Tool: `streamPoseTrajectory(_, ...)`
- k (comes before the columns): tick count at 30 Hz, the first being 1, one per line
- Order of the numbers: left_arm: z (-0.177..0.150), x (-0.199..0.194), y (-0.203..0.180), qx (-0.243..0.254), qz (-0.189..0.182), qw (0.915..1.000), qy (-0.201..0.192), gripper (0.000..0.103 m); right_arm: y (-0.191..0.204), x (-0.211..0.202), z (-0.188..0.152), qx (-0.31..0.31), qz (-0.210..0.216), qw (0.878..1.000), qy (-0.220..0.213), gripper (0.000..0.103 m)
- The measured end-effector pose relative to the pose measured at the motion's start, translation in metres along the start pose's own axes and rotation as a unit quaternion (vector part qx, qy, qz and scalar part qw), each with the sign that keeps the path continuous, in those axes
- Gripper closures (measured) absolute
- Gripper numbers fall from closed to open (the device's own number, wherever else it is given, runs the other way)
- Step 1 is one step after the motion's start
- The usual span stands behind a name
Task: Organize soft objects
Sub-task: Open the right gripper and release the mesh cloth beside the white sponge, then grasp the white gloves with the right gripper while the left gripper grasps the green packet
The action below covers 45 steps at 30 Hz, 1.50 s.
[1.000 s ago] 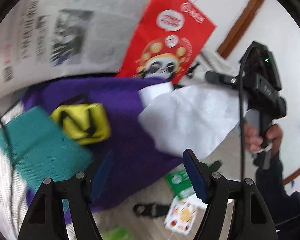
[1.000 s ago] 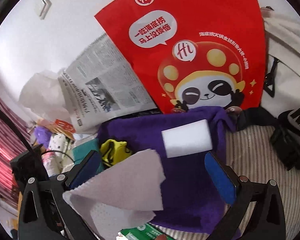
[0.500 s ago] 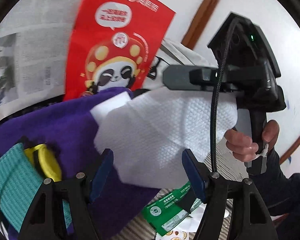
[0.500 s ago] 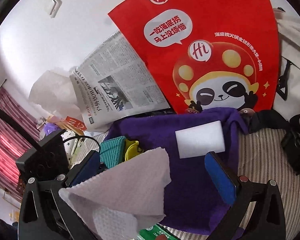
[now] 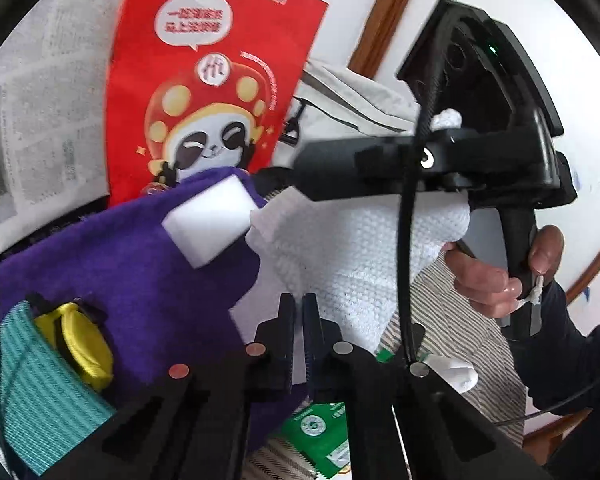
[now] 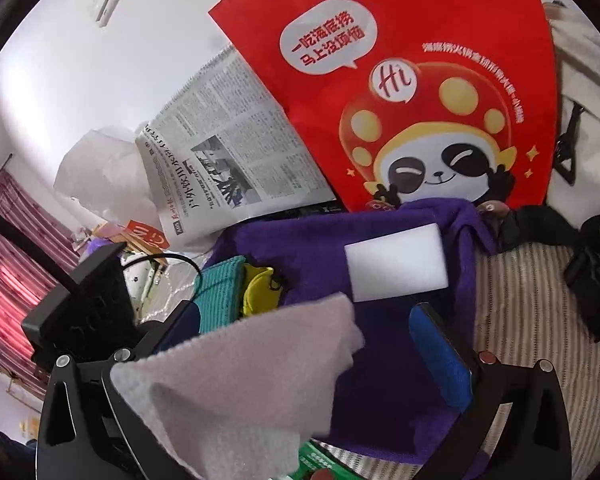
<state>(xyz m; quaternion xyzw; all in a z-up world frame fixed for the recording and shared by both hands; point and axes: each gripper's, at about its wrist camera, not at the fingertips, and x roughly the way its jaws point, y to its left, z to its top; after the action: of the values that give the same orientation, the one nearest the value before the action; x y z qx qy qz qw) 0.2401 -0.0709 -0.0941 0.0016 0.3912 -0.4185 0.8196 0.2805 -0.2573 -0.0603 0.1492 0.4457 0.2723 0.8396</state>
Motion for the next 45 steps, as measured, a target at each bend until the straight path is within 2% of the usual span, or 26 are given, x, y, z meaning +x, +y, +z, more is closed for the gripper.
streamPoseTrajectory(9, 0.003, 0.004, 0.024, -0.032, 0.083, 0.9959, 0.018, 0.098, -0.013, -0.036, 0.008, -0.012, -0.081, 0.995, -0.055, 0.000)
streamPoseTrajectory(11, 0.005, 0.008, 0.029, -0.042, 0.107, 0.9929, 0.029, 0.098, -0.017, -0.041, 0.006, -0.010, -0.101, 0.993, -0.061, 0.000)
streamPoseTrajectory(13, 0.005, 0.018, 0.030, -0.034, 0.134, 0.9889, 0.054, 0.092, -0.021, -0.043, 0.003, -0.010, -0.111, 0.992, -0.058, 0.000)
streamPoseTrajectory(16, 0.003, 0.021, 0.022, -0.025, 0.167, 0.9827, 0.075, 0.059, -0.021, -0.045, -0.005, -0.011, -0.118, 0.991, -0.055, 0.000)
streamPoseTrajectory(17, 0.002, 0.020, 0.019, -0.025, 0.176, 0.9808, 0.080, 0.038, -0.020, -0.044, -0.008, -0.012, -0.121, 0.991, -0.053, 0.000)
streamPoseTrajectory(18, 0.000, 0.018, 0.017, -0.023, 0.191, 0.9780, 0.080, 0.032, -0.019, -0.044, -0.011, -0.012, -0.126, 0.991, -0.052, 0.000)
streamPoseTrajectory(20, -0.002, 0.008, 0.014, -0.024, 0.197, 0.9776, 0.070, 0.032, -0.016, -0.043, -0.017, -0.012, -0.136, 0.989, -0.052, 0.000)
streamPoseTrajectory(22, -0.003, -0.004, 0.014, -0.035, 0.184, 0.9802, 0.064, 0.032, -0.012, -0.046, -0.025, -0.018, -0.150, 0.987, -0.051, 0.000)
streamPoseTrajectory(27, -0.004, -0.035, 0.006, -0.054, 0.192, 0.9790, 0.044, 0.032, 0.004, -0.051, -0.050, -0.042, -0.180, 0.982, -0.040, 0.000)
streamPoseTrajectory(33, -0.017, -0.070, -0.003, -0.081, 0.188, 0.9783, 0.034, 0.032, 0.020, -0.063, -0.087, -0.050, -0.180, 0.982, -0.041, 0.003)
streamPoseTrajectory(39, -0.046, -0.095, -0.016, -0.074, 0.228, 0.9702, 0.037, 0.032, 0.038, -0.073, -0.122, -0.082, -0.204, 0.975, -0.044, 0.005)
streamPoseTrajectory(45, -0.093, -0.113, -0.012, -0.114, 0.261, 0.9577, 0.038, 0.032, 0.035, -0.074, -0.148, -0.052, -0.203, 0.977, -0.037, 0.005)
